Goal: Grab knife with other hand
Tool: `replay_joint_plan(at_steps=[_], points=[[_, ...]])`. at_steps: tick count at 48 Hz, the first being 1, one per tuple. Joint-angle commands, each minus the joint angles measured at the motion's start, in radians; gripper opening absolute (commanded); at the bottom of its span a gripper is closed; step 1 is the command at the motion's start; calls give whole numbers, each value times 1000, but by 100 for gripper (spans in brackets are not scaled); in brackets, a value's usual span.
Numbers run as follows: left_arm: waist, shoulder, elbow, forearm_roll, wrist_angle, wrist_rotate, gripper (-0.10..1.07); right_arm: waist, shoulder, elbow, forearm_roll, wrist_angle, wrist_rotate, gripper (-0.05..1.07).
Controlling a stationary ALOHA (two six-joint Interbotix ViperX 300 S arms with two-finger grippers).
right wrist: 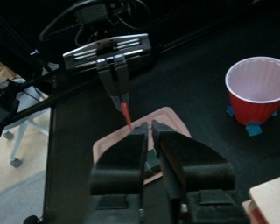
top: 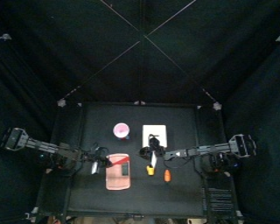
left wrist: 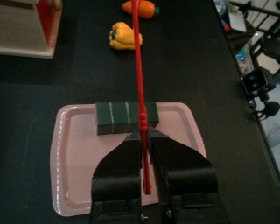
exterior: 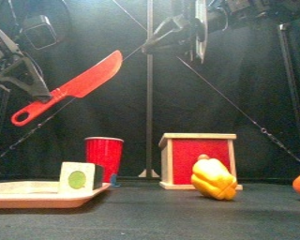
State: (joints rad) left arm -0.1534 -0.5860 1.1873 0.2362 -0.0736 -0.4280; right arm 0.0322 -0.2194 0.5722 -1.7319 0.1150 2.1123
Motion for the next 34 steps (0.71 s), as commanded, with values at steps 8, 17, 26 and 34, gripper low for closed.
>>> replay_joint_plan(at_steps=[8, 17, 26, 34], points=[[-14, 0, -29, 25, 9, 3, 39, 5, -17, -12, -44, 21, -2, 76], [-20, 6, -38, 48, 5, 3, 38, 67, 12, 9, -150, 58, -2, 80], [-21, 41, -40, 48, 2, 3, 38, 156, 58, 17, -238, 233, -2, 81], [-26, 69, -46, 48, 0, 3, 39, 192, 64, 0, -242, 330, 2, 81]])
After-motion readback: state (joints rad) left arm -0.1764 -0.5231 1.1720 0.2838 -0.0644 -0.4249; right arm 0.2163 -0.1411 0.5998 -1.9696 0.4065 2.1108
